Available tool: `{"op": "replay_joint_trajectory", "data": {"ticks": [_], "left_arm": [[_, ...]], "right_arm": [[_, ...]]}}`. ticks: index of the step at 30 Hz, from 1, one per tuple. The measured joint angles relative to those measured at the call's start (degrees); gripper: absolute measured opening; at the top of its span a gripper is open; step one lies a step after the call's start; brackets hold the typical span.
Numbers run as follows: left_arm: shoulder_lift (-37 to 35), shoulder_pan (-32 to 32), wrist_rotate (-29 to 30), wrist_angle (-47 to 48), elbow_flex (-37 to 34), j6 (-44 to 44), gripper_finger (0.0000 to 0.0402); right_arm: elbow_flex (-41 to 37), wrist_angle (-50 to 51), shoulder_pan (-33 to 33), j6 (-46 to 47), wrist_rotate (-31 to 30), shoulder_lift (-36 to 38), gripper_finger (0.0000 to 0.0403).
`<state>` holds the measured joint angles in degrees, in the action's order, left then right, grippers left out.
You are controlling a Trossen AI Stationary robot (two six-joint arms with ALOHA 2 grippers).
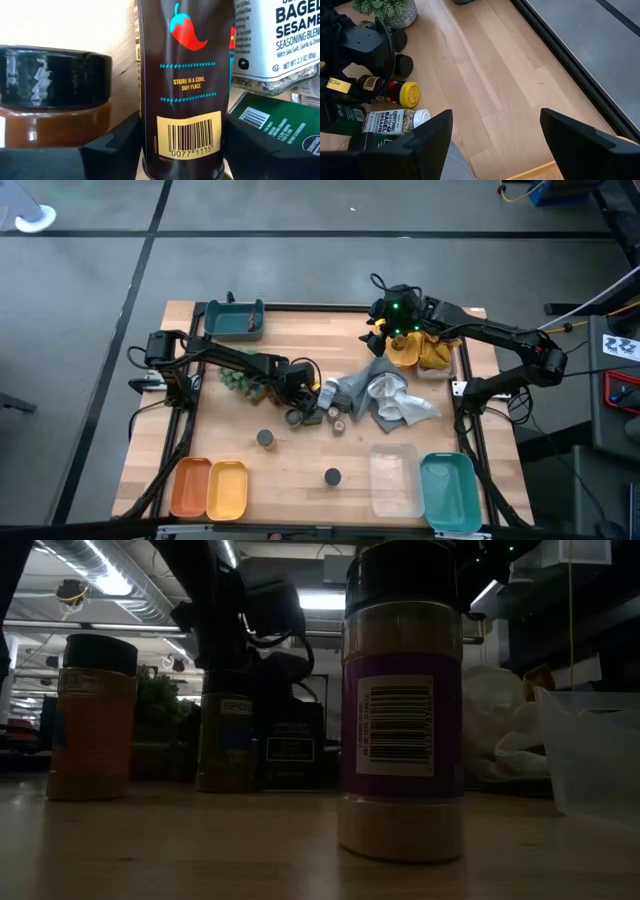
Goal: Sort spices by type
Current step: Put the yellow seasoning bottle into the top yellow bin
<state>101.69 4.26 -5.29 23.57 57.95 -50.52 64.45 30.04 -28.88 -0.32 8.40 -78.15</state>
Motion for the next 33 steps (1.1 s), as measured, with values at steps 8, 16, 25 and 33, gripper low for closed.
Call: {"op": "replay_joint_trajectory", "data": {"ticks": [8,16,25,33], "left_arm": [[-0.30,2.57,-3.59,-0.67,0.02,1.68,0.0211],[-5.27,6.48,-4.54,-6.01,0.16,9.53,0.0211],[-8.00,9.49,0.24,-20.47,0.20,20.51,0.0211],[-7.99,9.89,6.36,-35.27,0.23,31.16,0.0211]], "right_arm": [[0.00,0.00,0.00,-1.63,0.31,0.00,0.0298],[0.00,0.00,0.02,-7.08,5.29,0.00,0.0298],[0.00,-0.29,0.02,-7.50,5.85,0.00,0.0298],[0.00,-3.25,0.02,-7.48,9.29,0.00,0.0298]]}}
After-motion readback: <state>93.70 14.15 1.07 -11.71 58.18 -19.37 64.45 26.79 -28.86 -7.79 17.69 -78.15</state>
